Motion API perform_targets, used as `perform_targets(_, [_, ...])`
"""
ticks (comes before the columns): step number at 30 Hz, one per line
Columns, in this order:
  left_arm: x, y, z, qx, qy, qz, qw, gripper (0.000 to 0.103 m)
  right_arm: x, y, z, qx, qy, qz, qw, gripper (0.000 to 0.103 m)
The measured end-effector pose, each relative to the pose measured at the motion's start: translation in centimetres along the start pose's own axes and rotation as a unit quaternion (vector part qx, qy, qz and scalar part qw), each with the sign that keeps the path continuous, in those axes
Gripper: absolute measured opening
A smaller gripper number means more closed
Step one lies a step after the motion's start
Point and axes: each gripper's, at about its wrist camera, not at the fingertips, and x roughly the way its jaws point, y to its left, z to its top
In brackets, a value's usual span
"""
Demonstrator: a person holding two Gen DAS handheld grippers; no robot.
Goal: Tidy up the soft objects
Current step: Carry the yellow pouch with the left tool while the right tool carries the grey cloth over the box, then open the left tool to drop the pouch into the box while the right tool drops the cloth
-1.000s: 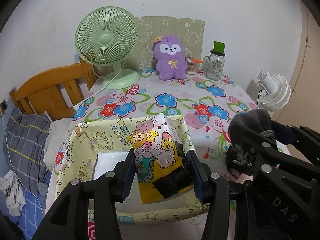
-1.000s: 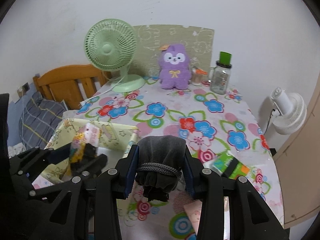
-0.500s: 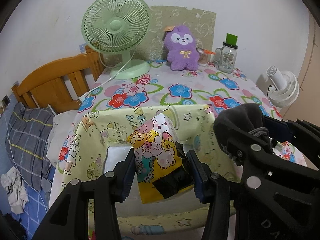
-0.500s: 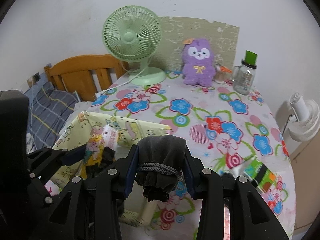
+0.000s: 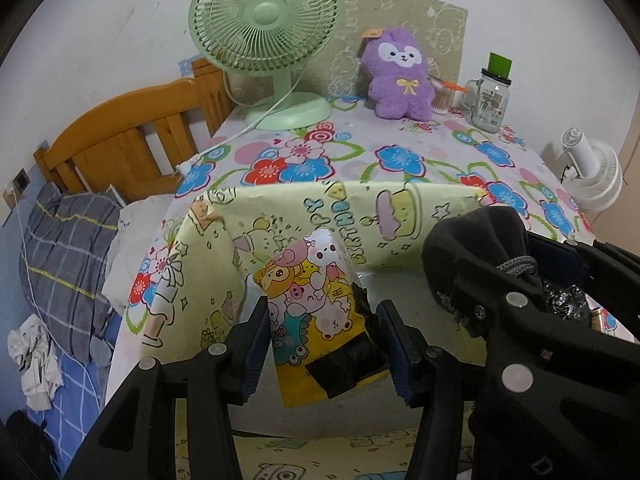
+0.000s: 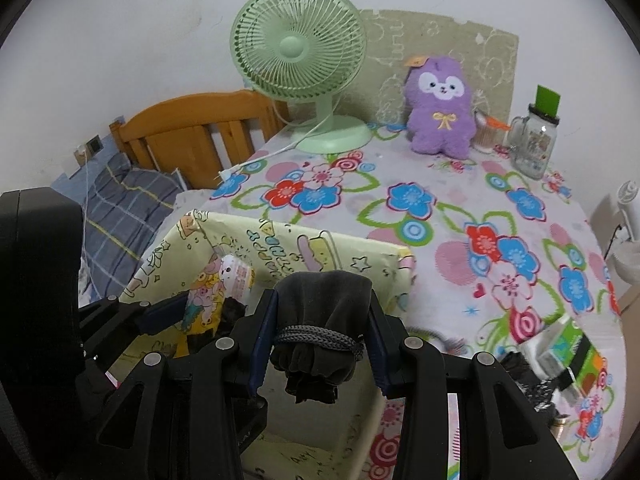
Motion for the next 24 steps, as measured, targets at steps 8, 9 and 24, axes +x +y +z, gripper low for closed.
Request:
perform_targets(8, [1.6,0.3,-0.4,-0.008,0.027,-0.006,0.9996,0.062,1.3,0.5,-0.4,-0.027,0.016,-0.029,0.999,0.053])
perform_targets(9, [1.6,0.3,-0.5,-0.01,0.029,-0.01,0.9995,0.064,1.4,0.6,-0.4,-0.029,0.017,-0.032,0.999,0.053])
perform_targets(24, [1.4,-0.3,-0.7,-0.004,0.034,-0.031,0.9989,0.069,0.7,-0.2,-0.8,-0.029,0.02,-0.04,0.999,0.053])
